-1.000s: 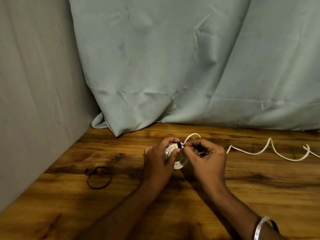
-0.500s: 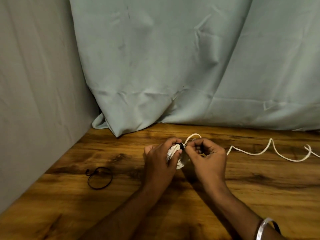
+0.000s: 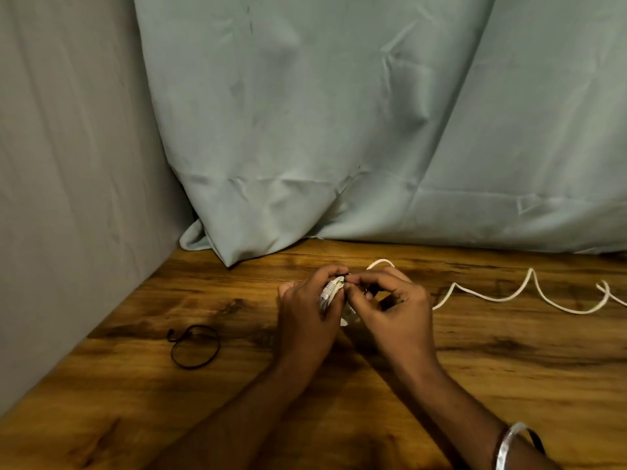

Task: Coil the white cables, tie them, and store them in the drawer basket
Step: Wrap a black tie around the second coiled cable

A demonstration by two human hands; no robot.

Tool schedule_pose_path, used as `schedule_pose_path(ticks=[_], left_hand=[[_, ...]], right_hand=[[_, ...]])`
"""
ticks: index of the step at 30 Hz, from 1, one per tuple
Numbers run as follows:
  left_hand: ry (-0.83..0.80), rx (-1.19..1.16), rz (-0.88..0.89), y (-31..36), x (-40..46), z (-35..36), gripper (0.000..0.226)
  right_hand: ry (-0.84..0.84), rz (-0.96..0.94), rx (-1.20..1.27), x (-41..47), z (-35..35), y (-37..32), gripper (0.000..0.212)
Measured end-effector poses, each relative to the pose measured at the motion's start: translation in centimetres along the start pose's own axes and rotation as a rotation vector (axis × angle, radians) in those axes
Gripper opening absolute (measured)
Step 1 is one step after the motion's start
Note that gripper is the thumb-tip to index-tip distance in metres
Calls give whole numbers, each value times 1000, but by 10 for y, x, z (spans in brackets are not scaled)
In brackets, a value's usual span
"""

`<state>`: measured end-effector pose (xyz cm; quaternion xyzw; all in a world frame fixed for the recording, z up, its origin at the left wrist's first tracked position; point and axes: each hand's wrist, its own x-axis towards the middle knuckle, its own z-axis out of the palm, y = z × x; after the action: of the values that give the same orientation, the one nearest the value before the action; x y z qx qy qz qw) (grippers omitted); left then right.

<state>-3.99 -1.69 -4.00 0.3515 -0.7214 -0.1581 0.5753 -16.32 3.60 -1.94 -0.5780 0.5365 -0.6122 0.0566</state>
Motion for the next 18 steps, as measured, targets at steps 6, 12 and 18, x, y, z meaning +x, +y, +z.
schedule_pose_path(ticks=[6,12,18], left_hand=[[42,-62,-6,-3,2,2,26],[24,-125,-15,-4,3,4,24],[30,-148,-14,-4,1,5,24]], right_hand=[[54,5,38,2,1,1,18],[103,205,280,3,1,0,21],[145,205,319,6,0,-2,23]])
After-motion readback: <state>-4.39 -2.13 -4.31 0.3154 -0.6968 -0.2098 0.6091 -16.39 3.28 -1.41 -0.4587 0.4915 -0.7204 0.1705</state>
